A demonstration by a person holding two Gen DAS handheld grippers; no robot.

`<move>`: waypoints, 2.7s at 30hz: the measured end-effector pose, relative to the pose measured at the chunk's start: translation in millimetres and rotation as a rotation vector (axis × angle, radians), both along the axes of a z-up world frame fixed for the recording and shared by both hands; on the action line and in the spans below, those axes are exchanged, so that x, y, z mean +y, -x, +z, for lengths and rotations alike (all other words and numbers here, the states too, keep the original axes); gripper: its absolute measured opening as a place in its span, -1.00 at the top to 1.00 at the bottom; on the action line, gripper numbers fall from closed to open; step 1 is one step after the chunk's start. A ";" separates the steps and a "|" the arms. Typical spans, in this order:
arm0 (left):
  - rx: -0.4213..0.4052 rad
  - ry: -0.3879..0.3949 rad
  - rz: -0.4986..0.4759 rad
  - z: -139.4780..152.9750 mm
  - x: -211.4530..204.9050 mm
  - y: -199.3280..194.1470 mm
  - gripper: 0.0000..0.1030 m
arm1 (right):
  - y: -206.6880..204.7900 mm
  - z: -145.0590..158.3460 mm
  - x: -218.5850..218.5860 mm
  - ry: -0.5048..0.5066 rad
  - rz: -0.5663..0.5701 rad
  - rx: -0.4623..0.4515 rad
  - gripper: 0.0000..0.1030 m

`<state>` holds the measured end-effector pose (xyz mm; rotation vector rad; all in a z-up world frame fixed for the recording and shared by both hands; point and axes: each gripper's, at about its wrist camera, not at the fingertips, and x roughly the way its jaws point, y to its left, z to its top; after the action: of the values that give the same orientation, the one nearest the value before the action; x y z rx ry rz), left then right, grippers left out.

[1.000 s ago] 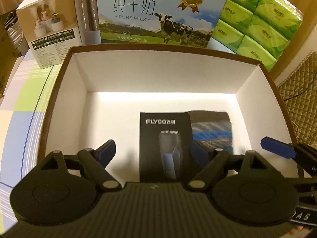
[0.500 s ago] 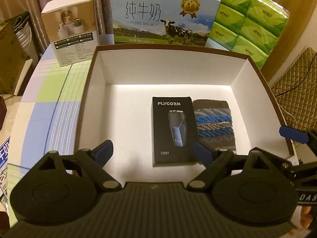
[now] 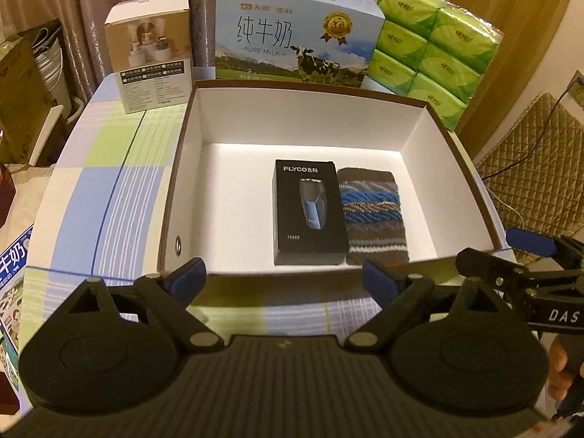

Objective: Organize objects
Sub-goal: 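Withdraw both tools from the box back toward the remaining items, then grasp the purple tube with the right tool while the left tool grasps the blue floss pack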

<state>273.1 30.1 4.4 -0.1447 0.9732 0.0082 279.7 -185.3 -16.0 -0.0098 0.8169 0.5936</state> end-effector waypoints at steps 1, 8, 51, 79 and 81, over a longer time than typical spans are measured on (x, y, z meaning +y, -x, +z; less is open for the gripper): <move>-0.004 -0.001 0.001 1.7 0.1 5.2 -0.75 | 3.2 1.0 -1.3 -0.003 -0.001 0.000 -0.96; -0.012 0.007 0.001 8.0 1.7 38.1 -0.75 | 27.1 5.5 -8.8 -0.004 -0.011 0.007 -0.96; 0.129 0.000 0.088 -39.0 11.3 132.0 -0.75 | 95.2 -41.0 -26.3 0.074 0.042 0.178 -0.96; 0.161 -0.015 0.071 -63.0 4.6 130.8 -0.75 | 92.5 -80.6 -28.2 0.148 0.021 0.216 -0.28; 0.156 -0.017 0.073 -64.0 5.8 129.6 -0.75 | 89.9 -84.0 -28.5 0.149 0.014 0.220 -0.13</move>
<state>143.5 35.9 -59.6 -0.1656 1.1227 0.0955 189.8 -213.8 -99.9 -0.0879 1.0740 0.5518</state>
